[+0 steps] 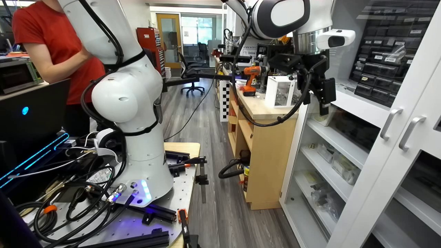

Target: Open the left cabinet door

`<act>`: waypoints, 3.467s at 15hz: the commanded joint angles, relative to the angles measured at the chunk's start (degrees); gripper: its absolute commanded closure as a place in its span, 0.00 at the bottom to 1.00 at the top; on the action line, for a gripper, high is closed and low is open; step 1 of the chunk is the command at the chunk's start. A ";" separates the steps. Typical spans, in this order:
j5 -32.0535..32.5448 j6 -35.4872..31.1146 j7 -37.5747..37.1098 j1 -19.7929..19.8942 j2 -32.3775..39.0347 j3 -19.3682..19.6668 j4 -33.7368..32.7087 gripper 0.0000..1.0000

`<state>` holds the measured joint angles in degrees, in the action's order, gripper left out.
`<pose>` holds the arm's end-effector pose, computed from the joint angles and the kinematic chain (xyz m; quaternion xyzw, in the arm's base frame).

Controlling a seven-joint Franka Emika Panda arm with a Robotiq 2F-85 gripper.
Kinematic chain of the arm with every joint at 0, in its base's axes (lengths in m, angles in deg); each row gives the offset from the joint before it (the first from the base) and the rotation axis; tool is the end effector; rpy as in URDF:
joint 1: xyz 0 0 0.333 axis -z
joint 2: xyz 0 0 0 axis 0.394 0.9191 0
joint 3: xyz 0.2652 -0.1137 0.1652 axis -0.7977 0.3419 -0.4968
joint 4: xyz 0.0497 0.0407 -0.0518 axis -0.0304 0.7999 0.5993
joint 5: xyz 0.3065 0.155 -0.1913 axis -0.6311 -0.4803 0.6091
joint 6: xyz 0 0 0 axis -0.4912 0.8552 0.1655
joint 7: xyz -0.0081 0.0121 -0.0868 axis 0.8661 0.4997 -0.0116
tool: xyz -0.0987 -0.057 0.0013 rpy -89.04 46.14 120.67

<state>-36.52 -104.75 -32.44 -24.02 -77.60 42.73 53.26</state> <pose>0.4640 0.0144 0.4495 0.9865 0.0346 0.1603 0.0060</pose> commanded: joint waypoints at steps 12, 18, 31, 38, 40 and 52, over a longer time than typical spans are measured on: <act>0.83 -22.97 -5.34 -0.26 9.42 -1.96 -0.27 0.00; 0.81 -22.97 -5.31 -0.26 9.61 -1.92 -0.28 0.00; 3.19 -25.71 -5.22 -0.46 16.98 -2.26 -6.97 0.00; 2.86 -29.14 -2.82 -0.88 23.23 -2.05 -13.02 0.00; 2.81 -29.82 -1.59 -1.02 25.29 -2.15 -15.20 0.00; 2.85 -29.13 2.17 -0.40 36.73 -1.71 -29.80 0.00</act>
<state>-34.04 -133.39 -31.68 -24.64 -43.49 40.66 27.11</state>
